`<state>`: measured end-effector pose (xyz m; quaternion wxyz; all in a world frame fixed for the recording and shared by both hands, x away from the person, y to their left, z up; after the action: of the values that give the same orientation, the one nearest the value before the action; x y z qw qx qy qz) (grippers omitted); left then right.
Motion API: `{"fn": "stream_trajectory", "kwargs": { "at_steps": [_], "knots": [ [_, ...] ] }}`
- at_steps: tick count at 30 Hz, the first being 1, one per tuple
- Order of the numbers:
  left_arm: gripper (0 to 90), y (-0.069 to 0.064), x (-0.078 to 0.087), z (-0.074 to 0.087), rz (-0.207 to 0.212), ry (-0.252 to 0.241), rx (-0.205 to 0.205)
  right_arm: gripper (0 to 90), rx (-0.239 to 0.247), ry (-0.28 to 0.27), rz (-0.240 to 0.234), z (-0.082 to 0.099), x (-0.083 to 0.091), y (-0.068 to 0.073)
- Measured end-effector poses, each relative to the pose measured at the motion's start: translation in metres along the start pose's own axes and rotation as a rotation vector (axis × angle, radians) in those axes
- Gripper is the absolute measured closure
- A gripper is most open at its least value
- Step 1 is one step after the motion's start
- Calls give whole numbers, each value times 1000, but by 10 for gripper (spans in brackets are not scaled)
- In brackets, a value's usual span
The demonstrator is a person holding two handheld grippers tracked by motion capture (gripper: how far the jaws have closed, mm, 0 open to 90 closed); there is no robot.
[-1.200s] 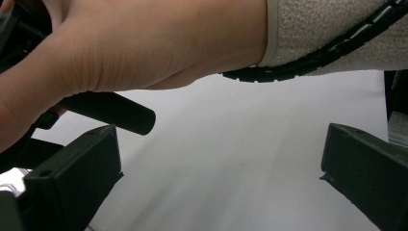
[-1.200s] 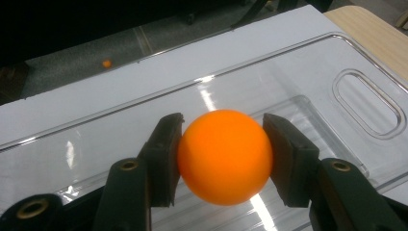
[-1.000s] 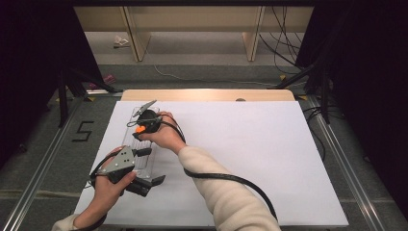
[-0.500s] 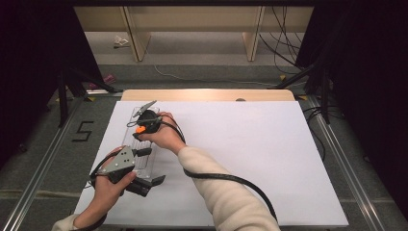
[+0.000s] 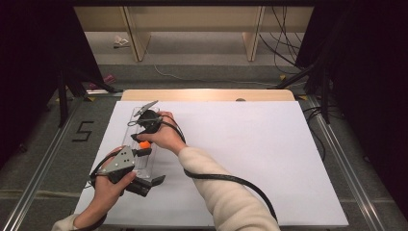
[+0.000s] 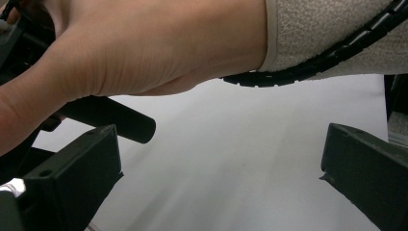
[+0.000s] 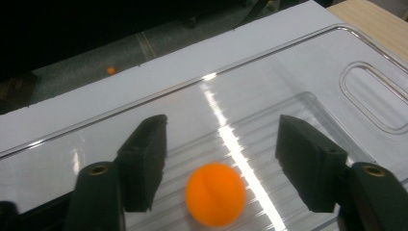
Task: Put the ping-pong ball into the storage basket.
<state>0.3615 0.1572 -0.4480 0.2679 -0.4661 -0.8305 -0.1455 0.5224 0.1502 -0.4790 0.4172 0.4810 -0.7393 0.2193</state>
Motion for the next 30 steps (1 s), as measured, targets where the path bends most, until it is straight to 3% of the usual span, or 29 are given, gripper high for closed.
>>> {"fn": "stream_trajectory", "kwargs": {
  "at_steps": [11,30],
  "knots": [
    [0,0,0,0,0,-2,1,207,-27,-59,10,4,18,-10],
    [0,1,-1,0,-5,-1,6,189,-58,-85,41,39,58,-33]
  ]
}}
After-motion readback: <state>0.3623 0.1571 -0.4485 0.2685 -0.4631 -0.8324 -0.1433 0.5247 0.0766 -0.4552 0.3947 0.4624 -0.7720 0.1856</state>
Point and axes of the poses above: each handheld gripper's, and its own axes: x roughly backward along the jaws, z roughly out of its underside, y roughly to its left, the point moved 6 cm from there along -x, roughly forward along the jaws, and after that the axes turned 14 degrees about y, right-handed, at the moved point
